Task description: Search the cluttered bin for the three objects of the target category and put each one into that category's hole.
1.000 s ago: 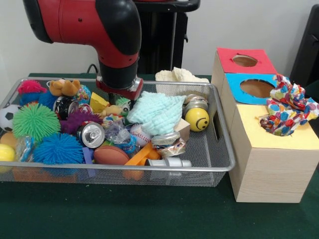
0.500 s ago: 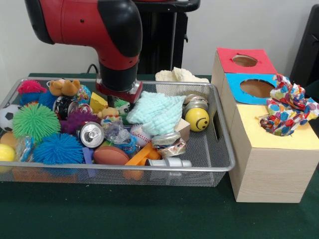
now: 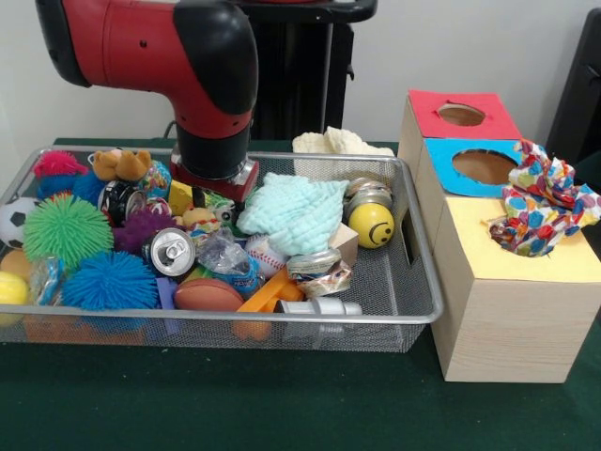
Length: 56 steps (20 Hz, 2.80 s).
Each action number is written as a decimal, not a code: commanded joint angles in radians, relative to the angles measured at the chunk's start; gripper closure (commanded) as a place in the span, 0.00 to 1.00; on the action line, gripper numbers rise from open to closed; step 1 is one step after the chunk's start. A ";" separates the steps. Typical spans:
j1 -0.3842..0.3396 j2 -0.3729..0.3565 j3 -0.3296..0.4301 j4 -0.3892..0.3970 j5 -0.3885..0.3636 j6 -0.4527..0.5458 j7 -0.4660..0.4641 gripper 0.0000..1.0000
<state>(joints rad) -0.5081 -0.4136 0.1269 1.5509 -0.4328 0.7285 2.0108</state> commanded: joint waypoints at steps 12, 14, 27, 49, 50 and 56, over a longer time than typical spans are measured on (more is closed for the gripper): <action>0.017 0.106 -0.013 -0.143 -0.075 -0.179 0.046 0.00; 0.022 0.126 -0.019 -0.150 -0.070 -0.203 0.068 0.00; 0.050 0.204 -0.019 -0.223 -0.038 -0.258 0.101 0.00; 0.066 0.253 0.065 -0.195 -0.067 -0.162 -0.067 0.00; 0.072 0.253 0.058 -0.174 -0.067 -0.189 -0.037 0.00; 0.115 0.241 0.036 -0.112 -0.077 -0.268 0.036 0.00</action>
<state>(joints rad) -0.4357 -0.3296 0.0559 1.3980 -0.4367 0.7899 2.0110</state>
